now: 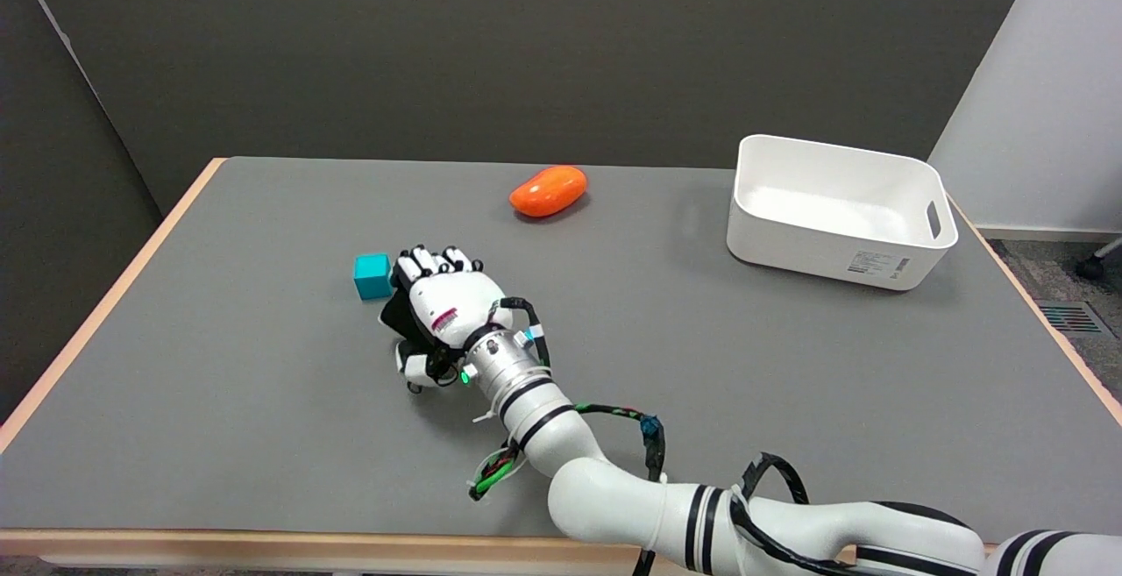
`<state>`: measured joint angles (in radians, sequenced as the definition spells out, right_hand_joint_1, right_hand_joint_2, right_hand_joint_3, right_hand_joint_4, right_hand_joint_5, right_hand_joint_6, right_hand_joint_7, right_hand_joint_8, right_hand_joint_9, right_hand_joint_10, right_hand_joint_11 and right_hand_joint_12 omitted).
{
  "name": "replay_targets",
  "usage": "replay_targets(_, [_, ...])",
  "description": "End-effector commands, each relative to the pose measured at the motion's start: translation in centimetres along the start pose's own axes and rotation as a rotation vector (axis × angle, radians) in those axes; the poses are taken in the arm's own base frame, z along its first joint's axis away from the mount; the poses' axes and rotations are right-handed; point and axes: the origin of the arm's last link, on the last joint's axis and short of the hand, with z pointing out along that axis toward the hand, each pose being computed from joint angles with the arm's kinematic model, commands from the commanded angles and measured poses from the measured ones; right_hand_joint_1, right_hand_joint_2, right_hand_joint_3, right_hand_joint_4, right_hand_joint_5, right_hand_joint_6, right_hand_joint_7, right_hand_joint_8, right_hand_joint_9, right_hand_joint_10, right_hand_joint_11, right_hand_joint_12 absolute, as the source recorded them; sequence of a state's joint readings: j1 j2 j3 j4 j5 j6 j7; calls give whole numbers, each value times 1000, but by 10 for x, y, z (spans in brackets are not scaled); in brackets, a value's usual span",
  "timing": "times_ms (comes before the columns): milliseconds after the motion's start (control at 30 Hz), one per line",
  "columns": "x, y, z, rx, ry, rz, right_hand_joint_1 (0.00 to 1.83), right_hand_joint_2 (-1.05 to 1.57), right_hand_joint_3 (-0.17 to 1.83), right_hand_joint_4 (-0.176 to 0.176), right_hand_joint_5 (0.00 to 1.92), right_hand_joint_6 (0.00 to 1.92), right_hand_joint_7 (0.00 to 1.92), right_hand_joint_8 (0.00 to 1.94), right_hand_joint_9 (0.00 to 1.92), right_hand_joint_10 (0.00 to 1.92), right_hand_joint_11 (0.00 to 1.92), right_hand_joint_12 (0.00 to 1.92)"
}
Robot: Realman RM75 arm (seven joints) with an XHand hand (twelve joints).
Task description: Pick up the blackboard eraser.
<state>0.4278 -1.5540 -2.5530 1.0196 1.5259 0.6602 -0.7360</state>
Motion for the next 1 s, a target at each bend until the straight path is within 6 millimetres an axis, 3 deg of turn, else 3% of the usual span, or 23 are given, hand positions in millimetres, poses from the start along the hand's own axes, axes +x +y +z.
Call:
replay_targets(33, [33, -9, -4, 112, 202, -125, 1627, 1108, 456, -176, 144, 1062, -1, 1909, 430, 1921, -1, 1921])
replay_targets(200, [52, -3, -3, 109, 254, -134, 1618, 1101, 473, -176, 169, 1044, 13, 1930, 437, 1921, -1, 1921])
replay_targets(267, [59, -1, -3, 105, 272, -134, 1417, 1298, 244, -176, 164, 1099, 364, 1941, 370, 1921, -1, 1921])
replay_targets(400, [61, 2, -2, 100, 278, -134, 1413, 1305, 235, -176, 166, 1113, 372, 1941, 367, 1921, -1, 1921])
replay_targets(467, [62, 5, -1, 92, 278, -135, 1268, 1389, 142, -176, 268, 1687, 358, 1941, 351, 1921, 10, 1921])
replay_targets(500, [63, 7, -1, 89, 277, -136, 1218, 1418, 110, -176, 303, 1883, 354, 1941, 345, 1921, 14, 1921])
replay_targets(1000, [73, 24, 5, 64, 276, -146, 1219, 1416, 114, -176, 302, 1883, 355, 1941, 347, 1921, 59, 1921])
